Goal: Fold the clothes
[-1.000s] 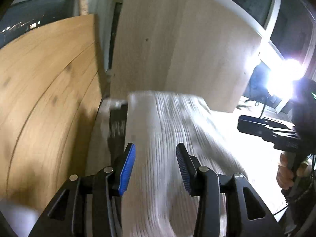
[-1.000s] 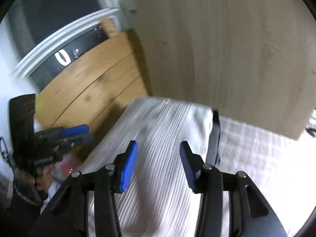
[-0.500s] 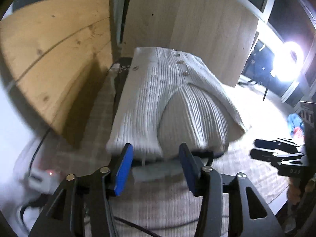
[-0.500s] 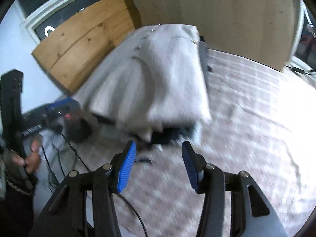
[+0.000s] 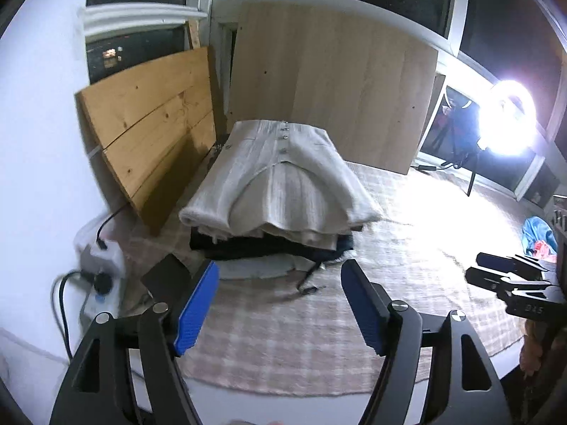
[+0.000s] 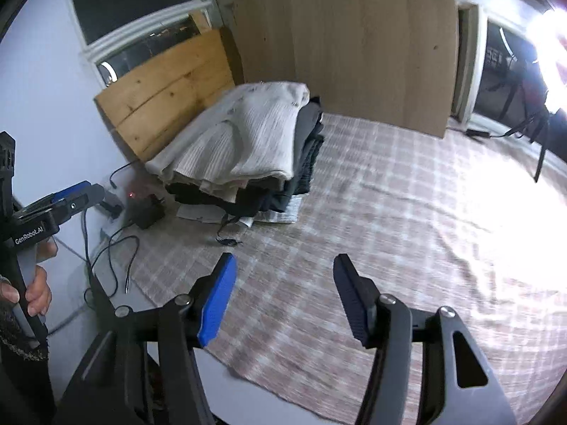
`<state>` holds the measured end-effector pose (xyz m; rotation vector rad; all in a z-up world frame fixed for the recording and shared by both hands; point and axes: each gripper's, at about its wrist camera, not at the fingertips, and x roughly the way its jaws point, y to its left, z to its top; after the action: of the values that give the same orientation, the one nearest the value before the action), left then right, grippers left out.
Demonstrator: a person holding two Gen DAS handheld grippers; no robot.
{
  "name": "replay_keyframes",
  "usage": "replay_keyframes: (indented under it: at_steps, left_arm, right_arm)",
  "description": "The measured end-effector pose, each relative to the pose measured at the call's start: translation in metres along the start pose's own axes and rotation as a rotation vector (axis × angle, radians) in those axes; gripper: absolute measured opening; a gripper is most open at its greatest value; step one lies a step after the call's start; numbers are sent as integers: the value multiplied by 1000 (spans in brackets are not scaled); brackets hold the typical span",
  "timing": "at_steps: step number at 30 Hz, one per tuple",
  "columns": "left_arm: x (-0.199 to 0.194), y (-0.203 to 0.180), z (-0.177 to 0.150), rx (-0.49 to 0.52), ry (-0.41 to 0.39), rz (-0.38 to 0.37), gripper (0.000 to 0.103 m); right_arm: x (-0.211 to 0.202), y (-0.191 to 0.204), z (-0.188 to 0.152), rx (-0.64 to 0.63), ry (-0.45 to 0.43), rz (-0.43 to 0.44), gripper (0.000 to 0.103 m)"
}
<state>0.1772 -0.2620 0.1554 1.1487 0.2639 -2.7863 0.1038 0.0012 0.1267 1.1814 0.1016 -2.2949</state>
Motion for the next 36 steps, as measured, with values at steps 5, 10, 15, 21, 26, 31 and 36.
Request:
replay_keyframes:
  at_steps: [5,10,15,21,26,31,36]
  left_arm:
    - [-25,-48,-27,-54,-21,47,75]
    - [-45,-94,-53,-43,-46,100,75]
    - [-57,-127,-69,-39,-48,92,75]
    - [-71,-156,-80,-31,-63,105,76]
    - [-76,-165,-84,-47,-62,108,76]
    - [-79,-170,-85,-50,-68,114,76]
    - [-83,-172,-84,-51,-78,118,76]
  right_arm:
    - [-30,-31,-31,-32,-14,-16,57]
    - [-59,-62,-62,-62,-27,-31,58]
    - [-75,-93,-82,-11,-36,2,58]
    - [-90,-110,-96,-3,-53,11,59]
    - [-97,-121,-105,0,-56,9,59]
    - [-102,-131,-110,14,-60,10,59]
    - [-104,-135,-112,21,-65,10,59]
